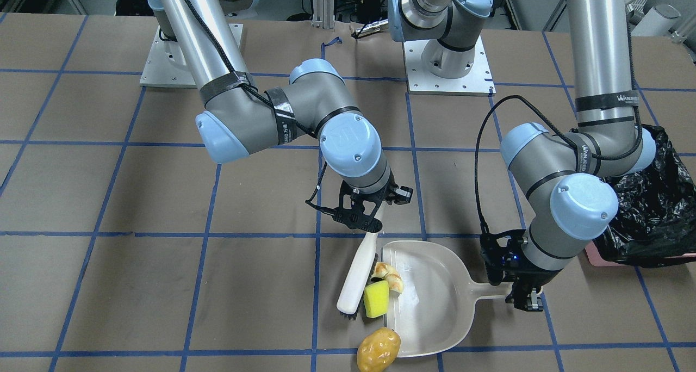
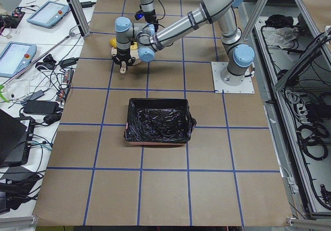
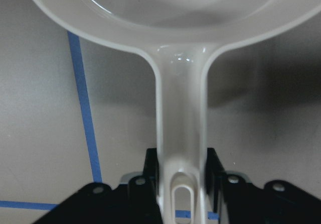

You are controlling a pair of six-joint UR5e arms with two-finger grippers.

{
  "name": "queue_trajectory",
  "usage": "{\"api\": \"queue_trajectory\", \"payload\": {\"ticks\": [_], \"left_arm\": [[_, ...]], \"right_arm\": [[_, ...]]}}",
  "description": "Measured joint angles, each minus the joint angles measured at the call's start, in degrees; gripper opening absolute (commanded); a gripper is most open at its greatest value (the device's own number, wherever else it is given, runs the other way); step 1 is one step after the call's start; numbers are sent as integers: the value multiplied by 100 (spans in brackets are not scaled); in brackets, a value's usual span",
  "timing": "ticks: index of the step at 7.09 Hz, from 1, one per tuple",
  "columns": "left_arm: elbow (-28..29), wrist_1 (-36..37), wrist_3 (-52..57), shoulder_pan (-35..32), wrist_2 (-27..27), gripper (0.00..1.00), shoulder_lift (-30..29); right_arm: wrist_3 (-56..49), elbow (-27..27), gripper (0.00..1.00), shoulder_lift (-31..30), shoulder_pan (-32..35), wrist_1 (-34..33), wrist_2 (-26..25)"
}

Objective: Sweep and dump trash into bin
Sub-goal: 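Sweep the items toward the dustpan held by the left gripper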

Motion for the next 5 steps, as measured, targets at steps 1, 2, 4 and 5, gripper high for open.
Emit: {"api": "queue_trajectory", "payload": {"ticks": [1, 2, 4, 5], "left_arm": [[0, 0, 0, -2, 4, 23, 2], [0, 0, 0, -3, 9, 23, 3], [3, -2, -6, -52, 25, 23, 12], [12, -6, -8, -105, 39, 23, 16]], "right_arm": [[183, -76, 0, 45, 84, -67, 112], [344, -139, 0, 123, 168, -195, 183], [739, -284, 0, 314, 339, -518, 359], [923, -378, 0, 369, 387, -590, 482]]}}
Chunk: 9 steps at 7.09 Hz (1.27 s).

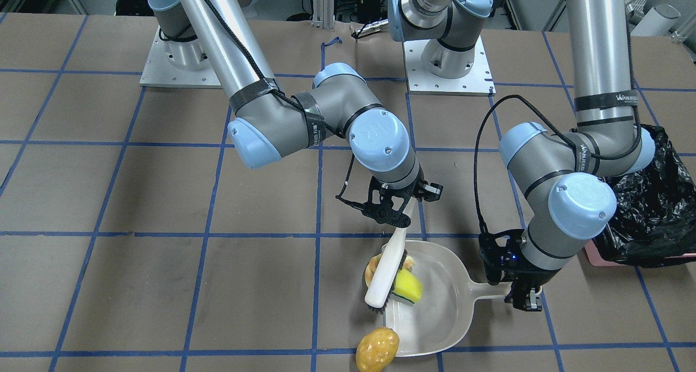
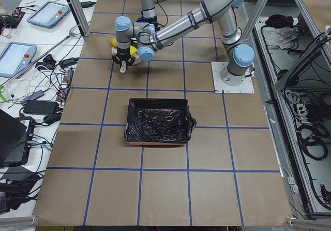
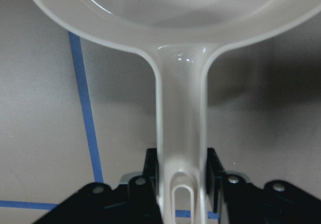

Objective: Sweep and dump trash into bin
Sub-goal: 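Sweep the items toward the dustpan held by the left gripper, then lift the brush back behind the potato with the right gripper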

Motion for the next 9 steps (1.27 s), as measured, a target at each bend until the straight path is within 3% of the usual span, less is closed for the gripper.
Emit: {"api": "queue_trajectory", "payload": {"ticks": [2, 4, 9], "left_arm": [[39, -27, 5, -32, 8, 23, 13], [104, -57, 18, -17, 3, 23, 0], [124, -56, 41, 57, -17, 23, -94]], "right_arm": [[284, -211, 0, 40, 51, -27, 256], [293, -267, 0, -41, 53, 247, 185], [-1234, -226, 0, -752, -411, 2101, -874]]}}
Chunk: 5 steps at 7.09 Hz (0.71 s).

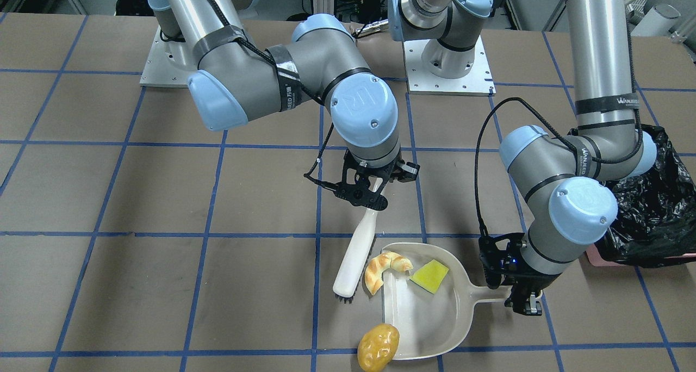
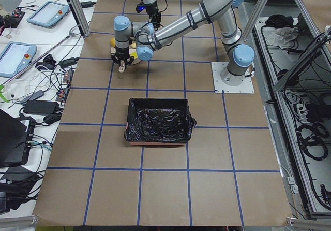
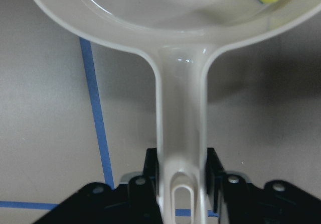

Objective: Sweep and dump trash into bin
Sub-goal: 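Lift the brush back behind the potato with the right gripper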

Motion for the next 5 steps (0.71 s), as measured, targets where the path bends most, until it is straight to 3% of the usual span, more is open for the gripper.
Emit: {"api": "queue_trajectory", "payload": {"ticks": [2, 5], "left_arm": [[-3, 8, -15, -1, 9, 23, -27], [1, 17, -24, -24, 27, 23, -33]], "right_arm": [[-928, 10, 0, 3, -106, 49, -376], [-2441, 3, 0, 333, -283, -780, -866]]}}
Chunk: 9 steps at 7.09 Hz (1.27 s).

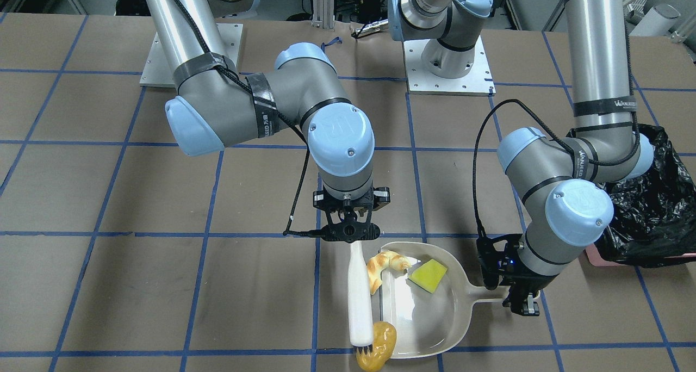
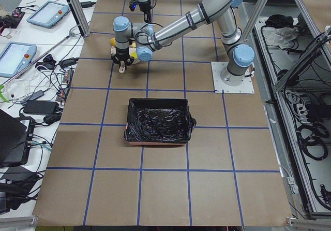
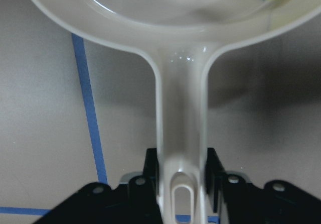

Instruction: Sweep and dump trash into bin

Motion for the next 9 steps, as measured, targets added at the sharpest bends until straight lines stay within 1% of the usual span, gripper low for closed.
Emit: {"api": "queue_trajectory", "payload": {"ticks": [2, 5, 9], "left_arm": [[1, 0, -6, -34, 98, 23, 0], [-2, 1, -9, -48, 163, 23, 0], [-3, -1, -9, -55, 166, 23, 0]], "right_arm": [[-527, 2, 0, 122, -81, -255, -144], [-572, 14, 0, 175, -556, -118, -154], [-588, 13, 0, 553, -639, -299, -158]]}}
